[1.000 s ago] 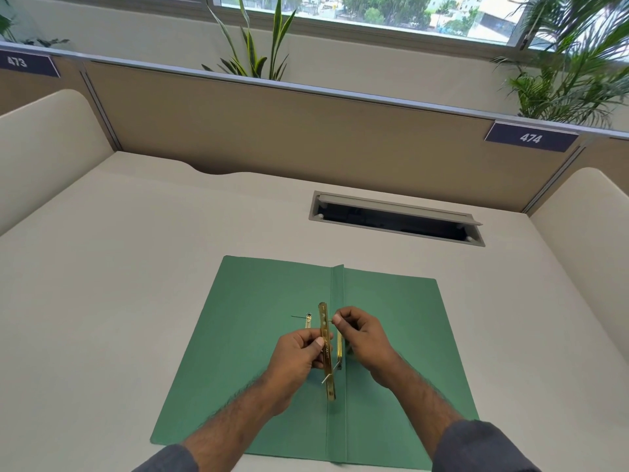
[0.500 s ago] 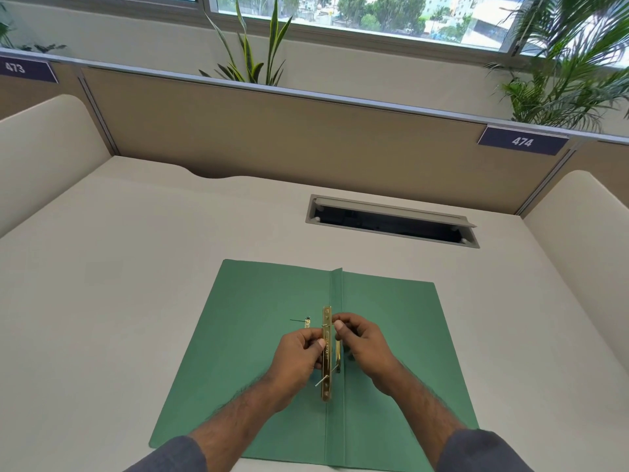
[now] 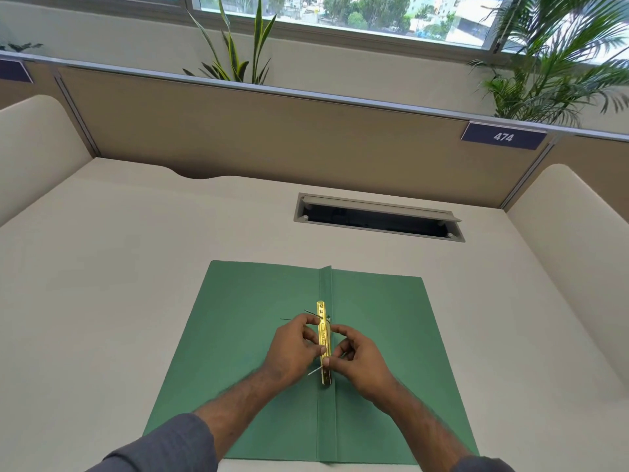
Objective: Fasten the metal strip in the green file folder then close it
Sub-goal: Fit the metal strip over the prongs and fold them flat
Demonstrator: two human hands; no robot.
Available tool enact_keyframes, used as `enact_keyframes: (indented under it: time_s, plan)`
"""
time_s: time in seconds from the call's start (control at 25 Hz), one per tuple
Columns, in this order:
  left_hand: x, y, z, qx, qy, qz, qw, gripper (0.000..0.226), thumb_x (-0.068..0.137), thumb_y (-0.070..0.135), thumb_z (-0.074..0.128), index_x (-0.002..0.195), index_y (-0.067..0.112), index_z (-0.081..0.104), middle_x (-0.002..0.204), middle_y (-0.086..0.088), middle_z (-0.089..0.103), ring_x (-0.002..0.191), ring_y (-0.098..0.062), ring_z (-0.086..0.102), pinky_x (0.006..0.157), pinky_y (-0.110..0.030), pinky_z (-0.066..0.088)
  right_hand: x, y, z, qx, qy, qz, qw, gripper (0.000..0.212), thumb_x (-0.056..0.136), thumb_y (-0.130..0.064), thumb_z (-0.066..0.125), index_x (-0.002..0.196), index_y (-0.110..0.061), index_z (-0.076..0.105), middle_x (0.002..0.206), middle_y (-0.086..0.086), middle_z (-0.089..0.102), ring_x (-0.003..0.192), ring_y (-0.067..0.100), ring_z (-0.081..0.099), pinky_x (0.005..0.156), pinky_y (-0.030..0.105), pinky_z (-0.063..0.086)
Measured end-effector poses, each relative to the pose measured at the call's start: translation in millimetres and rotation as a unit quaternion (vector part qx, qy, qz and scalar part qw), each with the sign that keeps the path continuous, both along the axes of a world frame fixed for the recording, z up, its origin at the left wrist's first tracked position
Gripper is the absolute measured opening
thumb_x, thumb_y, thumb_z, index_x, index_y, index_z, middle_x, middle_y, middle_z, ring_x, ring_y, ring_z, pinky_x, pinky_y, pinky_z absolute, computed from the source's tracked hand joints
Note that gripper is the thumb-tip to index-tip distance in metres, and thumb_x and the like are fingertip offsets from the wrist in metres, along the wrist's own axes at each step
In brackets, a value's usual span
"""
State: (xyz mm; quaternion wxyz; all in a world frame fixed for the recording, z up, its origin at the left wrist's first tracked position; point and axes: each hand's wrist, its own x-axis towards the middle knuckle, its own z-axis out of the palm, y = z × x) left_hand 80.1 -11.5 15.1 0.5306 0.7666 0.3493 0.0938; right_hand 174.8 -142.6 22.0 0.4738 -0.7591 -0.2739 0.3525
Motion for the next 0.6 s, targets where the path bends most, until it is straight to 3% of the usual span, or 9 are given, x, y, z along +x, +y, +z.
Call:
enact_keyframes:
  time_s: [0.12,0.28,0.6]
  plan:
    - [1.3,1.4,-3.6,0.043,0.027,-0.053,0.997,0.049,0.071,0.004,0.08,0.113,0.025,0.065,0.085,-0.001,0.072,0.071,-0.021,0.07,0.075,-0.038,0.059,1.1,-3.9,-1.2,-0.007,0.0,0.012,1.0,0.063,0.075,-0.003,0.079,0.131,-0.021,0.055,0.073,-0.001,0.058,0.053,-0.004,0.054,0.057,0.011,0.046]
    - [5.5,3.4,-5.3,0.08,0.046,-0.104,0.99,0.055,0.071,0.008,0.08,0.121,0.025,0.065,0.085,0.005,0.066,0.07,-0.014,0.062,0.079,-0.042,0.057,2.2,-6.8,-6.3,-0.02,-0.001,0.014,1.0,0.067,0.075,-0.005,0.08,0.134,-0.021,0.052,0.072,-0.002,0.057,0.054,-0.003,0.055,0.058,0.013,0.047]
    - [5.7,18.3,-5.2,0.105,0.061,-0.134,0.983,0.067,0.073,0.015,0.081,0.135,0.025,0.057,0.077,0.007,0.059,0.065,-0.008,0.054,0.067,-0.026,0.051,4.5,6.0,-9.2,-0.01,-0.007,0.004,1.0,0.058,0.084,-0.028,0.074,0.136,-0.02,0.049,0.076,-0.001,0.058,0.059,-0.004,0.054,0.06,0.012,0.047]
